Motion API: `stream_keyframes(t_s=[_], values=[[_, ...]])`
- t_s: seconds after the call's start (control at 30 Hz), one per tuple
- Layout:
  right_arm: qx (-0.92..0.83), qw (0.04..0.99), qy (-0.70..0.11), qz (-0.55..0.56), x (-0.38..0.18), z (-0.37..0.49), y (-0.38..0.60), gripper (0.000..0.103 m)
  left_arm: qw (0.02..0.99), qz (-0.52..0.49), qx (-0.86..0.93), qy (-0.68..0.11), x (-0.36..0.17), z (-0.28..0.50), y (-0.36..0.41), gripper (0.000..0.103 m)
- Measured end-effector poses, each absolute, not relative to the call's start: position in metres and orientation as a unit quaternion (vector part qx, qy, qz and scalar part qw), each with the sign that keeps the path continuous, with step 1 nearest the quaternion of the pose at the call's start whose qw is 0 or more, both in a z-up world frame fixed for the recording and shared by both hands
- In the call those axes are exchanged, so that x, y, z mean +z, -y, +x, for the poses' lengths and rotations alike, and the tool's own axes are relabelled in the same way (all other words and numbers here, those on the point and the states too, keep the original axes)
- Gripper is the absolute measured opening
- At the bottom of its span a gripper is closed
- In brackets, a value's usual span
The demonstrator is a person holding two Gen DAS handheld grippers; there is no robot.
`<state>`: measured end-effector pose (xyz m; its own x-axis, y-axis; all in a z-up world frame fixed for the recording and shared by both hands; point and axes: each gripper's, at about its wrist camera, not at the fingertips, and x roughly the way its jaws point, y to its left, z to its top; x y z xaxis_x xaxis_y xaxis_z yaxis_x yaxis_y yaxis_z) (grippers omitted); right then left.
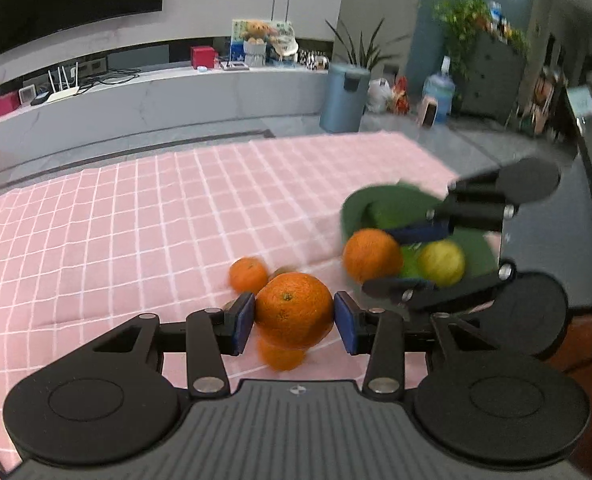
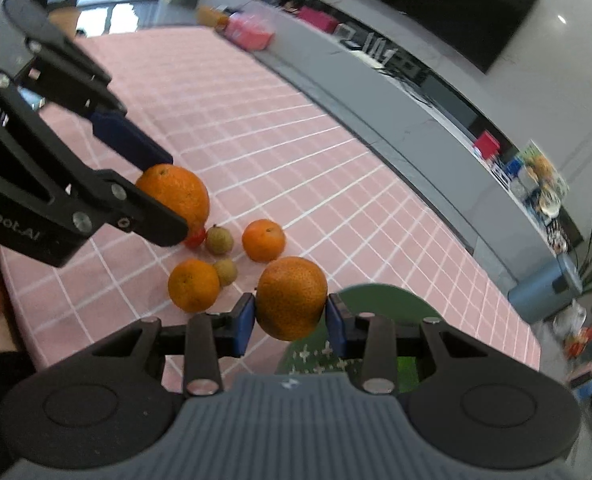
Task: Organize fruits
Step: 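Lower both oranges into the green colander and open both tools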
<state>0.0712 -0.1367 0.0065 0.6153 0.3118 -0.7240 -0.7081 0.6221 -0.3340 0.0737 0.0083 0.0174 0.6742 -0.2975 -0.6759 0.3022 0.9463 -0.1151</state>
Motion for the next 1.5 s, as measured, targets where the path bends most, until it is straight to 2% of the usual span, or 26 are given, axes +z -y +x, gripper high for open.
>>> stream_keyframes(t_s=[0.27,0.43,0.67,0.93,1.5], values=[[0.269,0.870,-0.337,-0.238,0.031,0.067,0.193,0.035,0.904,-0.046,-0.207,-0.371,0.039,0.087,0.029,0.049],[0.245,0.876,-0.357,-0.210,0.029,0.071,0.222,0.035,0.881,-0.060,-0.233,-0.407,0.029,0.116,0.055,0.049],[0.219,0.876,-0.399,-0.156,0.005,0.094,0.249,0.035,0.860,-0.023,-0.250,-0.444,0.004,0.143,0.091,0.049],[0.208,0.869,-0.421,-0.158,-0.026,0.115,0.252,0.035,0.846,0.003,-0.240,-0.476,-0.027,0.163,0.113,0.049],[0.219,0.869,-0.405,-0.181,-0.034,0.137,0.241,0.036,0.845,0.000,-0.205,-0.493,-0.047,0.189,0.106,0.050]])
